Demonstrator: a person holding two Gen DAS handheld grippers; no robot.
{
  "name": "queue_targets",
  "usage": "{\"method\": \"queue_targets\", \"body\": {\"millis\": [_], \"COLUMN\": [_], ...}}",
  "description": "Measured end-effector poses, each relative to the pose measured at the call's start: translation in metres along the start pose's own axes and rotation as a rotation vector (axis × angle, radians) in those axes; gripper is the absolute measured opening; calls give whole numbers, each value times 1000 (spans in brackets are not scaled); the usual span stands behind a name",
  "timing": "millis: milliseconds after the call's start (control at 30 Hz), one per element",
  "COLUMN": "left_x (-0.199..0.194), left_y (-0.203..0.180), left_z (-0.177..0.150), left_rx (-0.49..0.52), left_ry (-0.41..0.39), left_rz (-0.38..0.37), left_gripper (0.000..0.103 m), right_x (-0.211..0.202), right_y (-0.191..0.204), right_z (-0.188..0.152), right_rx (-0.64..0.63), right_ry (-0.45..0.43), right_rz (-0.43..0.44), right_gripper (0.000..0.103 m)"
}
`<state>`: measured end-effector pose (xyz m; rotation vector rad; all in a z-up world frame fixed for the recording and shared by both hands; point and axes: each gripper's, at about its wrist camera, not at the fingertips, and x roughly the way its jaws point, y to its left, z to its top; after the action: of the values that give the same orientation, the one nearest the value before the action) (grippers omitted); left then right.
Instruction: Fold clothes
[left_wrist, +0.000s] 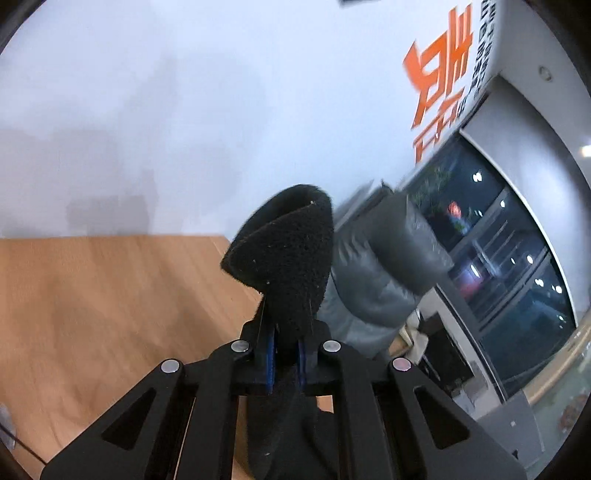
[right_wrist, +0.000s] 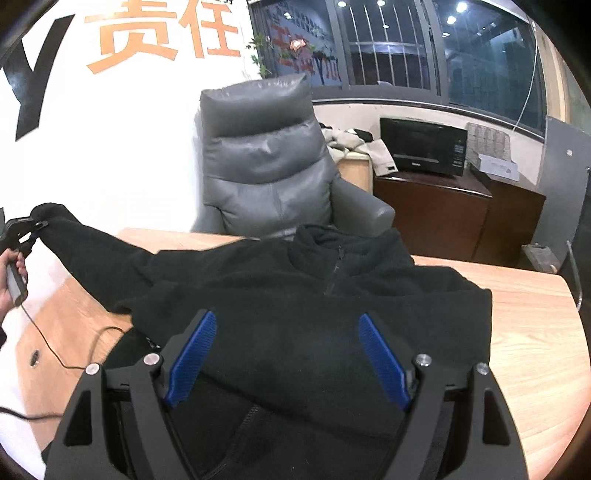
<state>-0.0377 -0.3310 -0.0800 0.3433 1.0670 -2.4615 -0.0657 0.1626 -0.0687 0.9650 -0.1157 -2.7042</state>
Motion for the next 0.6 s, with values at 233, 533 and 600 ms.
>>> {"method": "queue_targets", "body": {"millis": [233,533,600], "left_x": [-13,-24,-26], "left_y": [0,-3,11], "left_z": [-17,13,15], "left_rx": [-53,-30,-41], "left_ry": [0,-9,-2], "left_rz": [28,5,18], "left_gripper": [7,7,7], "right_x": [22,150,201], "right_y": [15,144,194], "right_z": [10,45,57], "right_rx": [-40,-189,-215], "right_ry": [25,135,184], "right_rz": [121,404,495], "right_gripper": [84,84,84]}}
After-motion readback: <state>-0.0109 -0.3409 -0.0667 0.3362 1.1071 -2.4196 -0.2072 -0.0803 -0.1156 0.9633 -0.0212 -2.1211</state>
